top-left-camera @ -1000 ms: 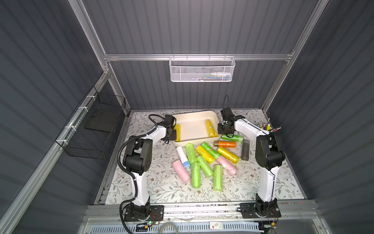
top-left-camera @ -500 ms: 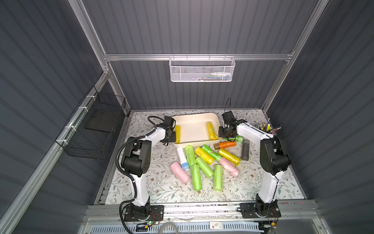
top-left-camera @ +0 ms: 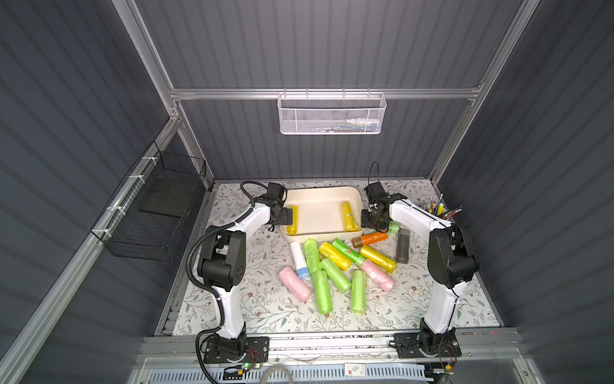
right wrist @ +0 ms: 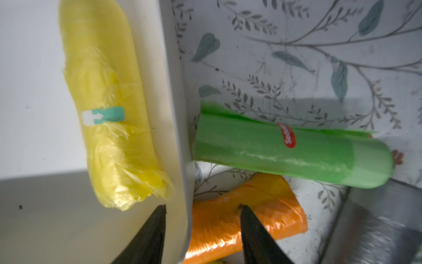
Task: Put the roll of trash bags into the storage box
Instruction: Move the storage box to the center of the board, then pick up the roll of trash bags from the center of the board.
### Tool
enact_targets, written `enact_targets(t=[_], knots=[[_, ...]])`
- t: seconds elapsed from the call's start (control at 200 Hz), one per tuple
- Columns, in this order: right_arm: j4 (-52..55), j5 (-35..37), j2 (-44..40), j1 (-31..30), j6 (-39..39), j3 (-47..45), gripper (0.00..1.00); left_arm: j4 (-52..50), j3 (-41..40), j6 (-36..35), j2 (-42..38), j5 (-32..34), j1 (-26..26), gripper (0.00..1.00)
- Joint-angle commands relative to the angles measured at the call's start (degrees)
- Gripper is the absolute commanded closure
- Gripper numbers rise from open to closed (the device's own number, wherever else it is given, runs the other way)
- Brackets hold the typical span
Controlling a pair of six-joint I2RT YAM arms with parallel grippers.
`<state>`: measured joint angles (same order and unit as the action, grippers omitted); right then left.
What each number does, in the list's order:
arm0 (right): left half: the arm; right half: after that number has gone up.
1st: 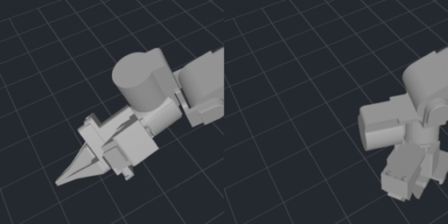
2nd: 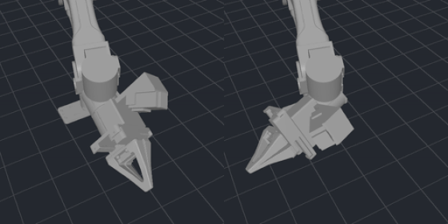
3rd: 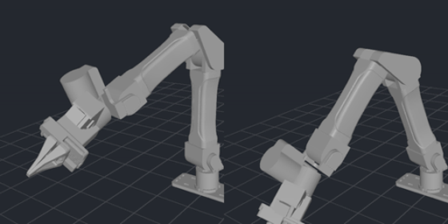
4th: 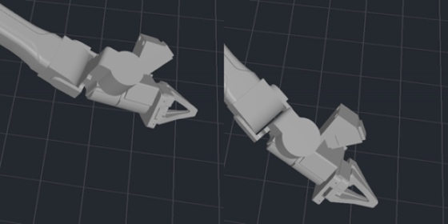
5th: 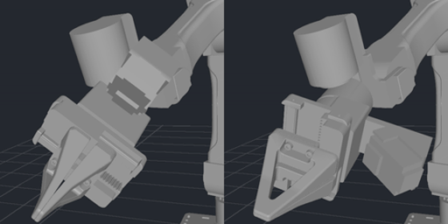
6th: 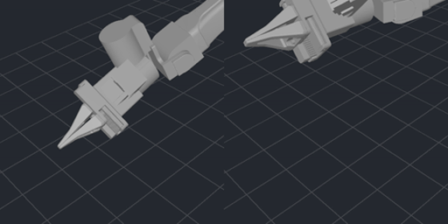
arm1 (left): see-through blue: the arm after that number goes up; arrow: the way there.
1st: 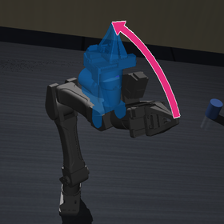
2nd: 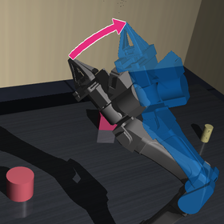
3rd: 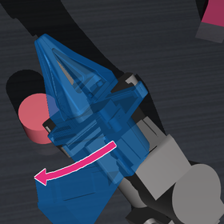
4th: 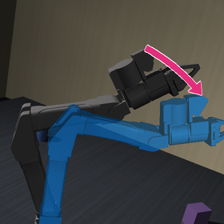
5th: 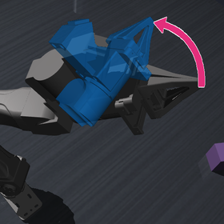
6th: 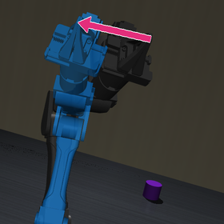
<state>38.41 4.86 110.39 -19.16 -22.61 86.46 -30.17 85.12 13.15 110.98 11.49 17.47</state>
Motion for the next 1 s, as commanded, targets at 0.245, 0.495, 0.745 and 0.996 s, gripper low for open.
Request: enact_targets(t=[0.245,0.495,0.745,0.996], knots=[[4.20,1.04,-10.14,-0.13,-1.50,1.16,0.13,-1.92,0.98,0.47,-9.42,1.10,-0.25,0.00],[4.62,-2.29,-27.31,-3.18,-9.38,-15.69,0.12,-0.26,-10.28,5.20,-23.20,-11.61,-0.25,0.00],[3.59,-5.48,-42.48,-9.37,-22.23,-31.17,0.13,3.34,-24.04,11.58,-36.78,-35.50,1.52,0.00],[0.52,-4.09,-50.59,-18.18,-33.50,-40.58,0.15,3.63,-28.90,12.58,-40.72,-44.89,3.11,0.00]])
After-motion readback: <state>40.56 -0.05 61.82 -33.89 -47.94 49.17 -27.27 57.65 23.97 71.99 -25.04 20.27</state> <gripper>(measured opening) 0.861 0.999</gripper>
